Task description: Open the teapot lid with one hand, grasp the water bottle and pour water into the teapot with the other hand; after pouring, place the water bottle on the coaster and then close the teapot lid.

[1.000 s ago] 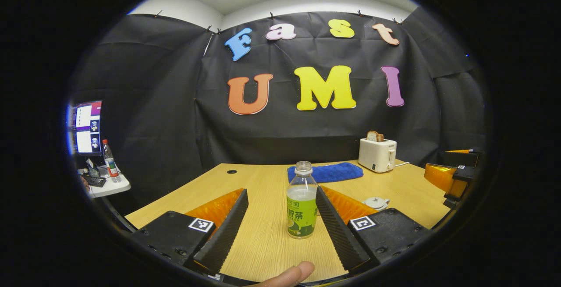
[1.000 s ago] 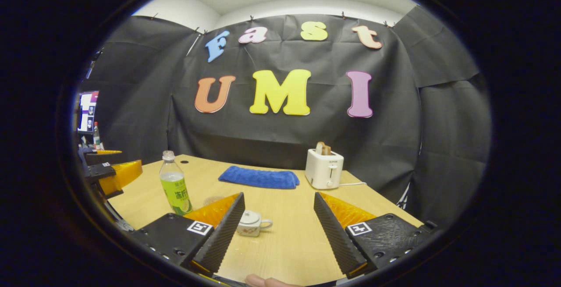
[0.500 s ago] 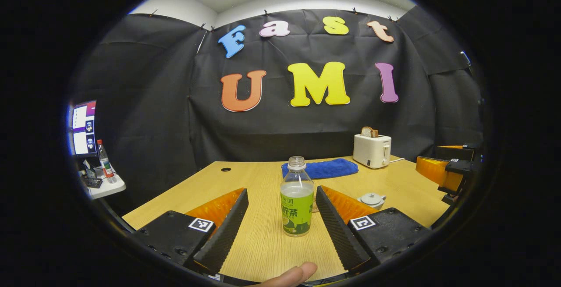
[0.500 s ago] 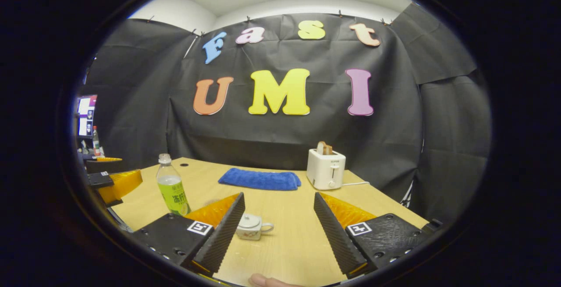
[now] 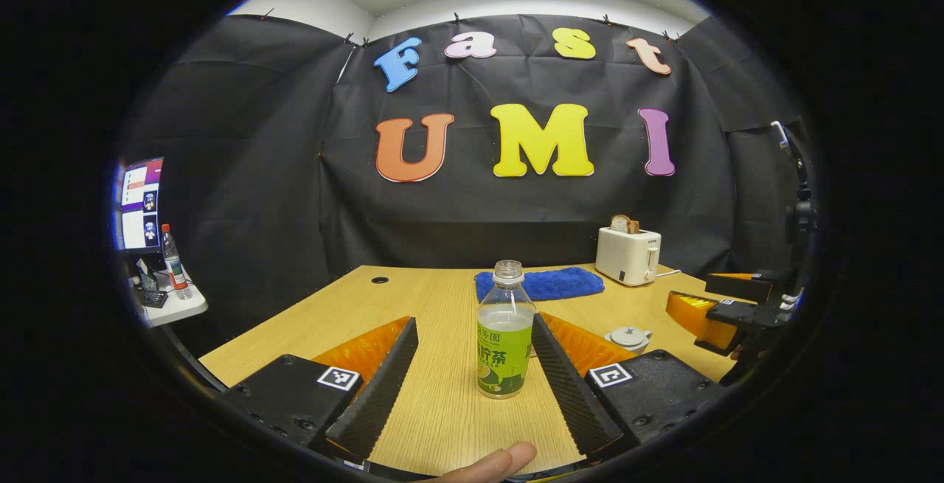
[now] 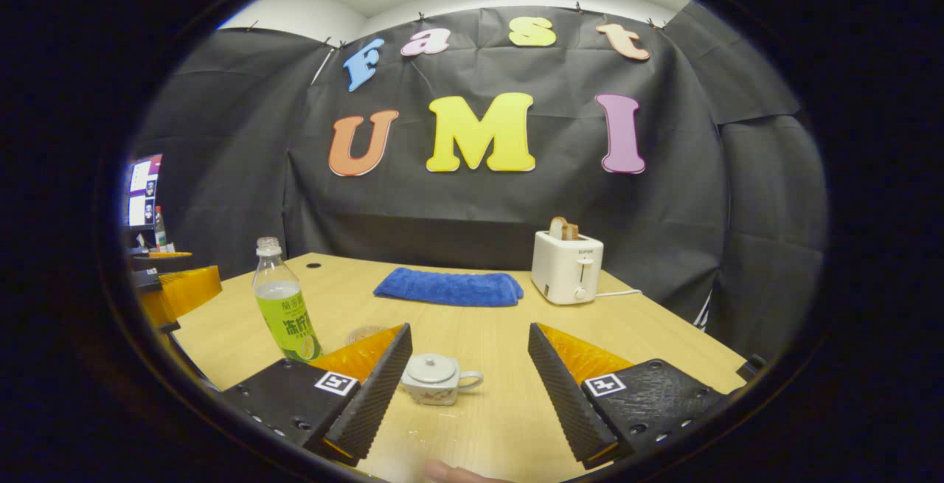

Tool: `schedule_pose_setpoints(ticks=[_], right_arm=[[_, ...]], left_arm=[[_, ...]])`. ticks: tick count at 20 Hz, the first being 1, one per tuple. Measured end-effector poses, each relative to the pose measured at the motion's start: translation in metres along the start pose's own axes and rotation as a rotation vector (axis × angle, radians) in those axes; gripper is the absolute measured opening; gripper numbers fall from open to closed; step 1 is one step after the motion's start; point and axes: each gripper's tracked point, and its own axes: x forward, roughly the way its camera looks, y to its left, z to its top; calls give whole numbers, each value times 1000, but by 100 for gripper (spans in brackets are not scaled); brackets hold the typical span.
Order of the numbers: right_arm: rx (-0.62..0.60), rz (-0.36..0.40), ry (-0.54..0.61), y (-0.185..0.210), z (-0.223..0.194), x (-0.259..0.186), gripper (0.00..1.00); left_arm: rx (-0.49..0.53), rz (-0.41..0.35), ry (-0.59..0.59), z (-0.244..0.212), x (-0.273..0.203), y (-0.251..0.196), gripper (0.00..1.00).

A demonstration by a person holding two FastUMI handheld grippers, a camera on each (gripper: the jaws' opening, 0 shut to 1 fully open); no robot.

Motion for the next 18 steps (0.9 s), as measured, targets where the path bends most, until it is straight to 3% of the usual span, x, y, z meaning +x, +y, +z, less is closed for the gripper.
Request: schedule_pose_setpoints(ticks=[6, 13, 16, 18], right_arm=[[38, 30, 71, 20, -33, 31, 95], [-8, 25, 56, 28, -44, 57, 98], [-1, 43, 53, 34, -49, 66, 95], [-2, 53, 65, 35, -55, 71, 87]], left_arm=[[-43, 19, 18, -6, 11, 14, 97], [-32, 18, 52, -21, 18, 12, 97], [-19, 4, 62, -26, 20, 6, 97], [-2, -3, 63, -28, 21, 3, 97]])
